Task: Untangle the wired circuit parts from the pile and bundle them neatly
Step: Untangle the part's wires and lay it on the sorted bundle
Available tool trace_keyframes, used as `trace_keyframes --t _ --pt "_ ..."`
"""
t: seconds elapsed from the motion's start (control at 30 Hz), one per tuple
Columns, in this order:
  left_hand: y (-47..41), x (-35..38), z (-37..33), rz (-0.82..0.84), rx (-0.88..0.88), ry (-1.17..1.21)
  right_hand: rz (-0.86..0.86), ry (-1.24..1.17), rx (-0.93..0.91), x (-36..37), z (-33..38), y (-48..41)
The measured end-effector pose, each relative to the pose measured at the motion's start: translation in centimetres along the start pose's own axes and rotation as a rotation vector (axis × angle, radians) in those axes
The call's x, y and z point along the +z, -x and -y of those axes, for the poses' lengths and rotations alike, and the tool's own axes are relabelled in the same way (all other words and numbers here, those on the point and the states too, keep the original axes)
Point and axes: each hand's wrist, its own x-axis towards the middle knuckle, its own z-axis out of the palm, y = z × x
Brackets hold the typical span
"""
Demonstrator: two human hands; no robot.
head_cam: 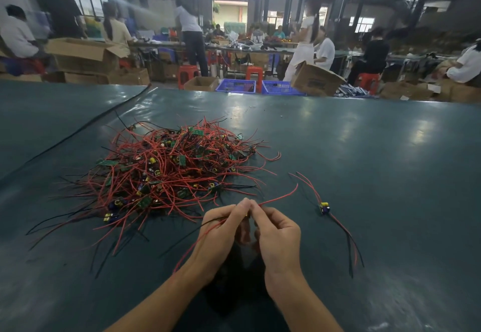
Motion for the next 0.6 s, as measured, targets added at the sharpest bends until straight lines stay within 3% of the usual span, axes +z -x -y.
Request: trace_keyframes --t 0.1,0.4,0.6 --pt "-0.2 0.1 0.1 -0.045 -0.038 0.087 -0.051 -0.01 0.037 -0.4 0.0 -0.5" --pt "-0.5 0.6 0.0 0.021 -0.002 0.019 -0.329 -0.197 0.043 -3.6 2.1 -4.5" --pt "-0.6 0.1 0.3 -0.024 0.048 -0.003 -0.24 -0.078 0.007 -3.9 1.8 -4.3"
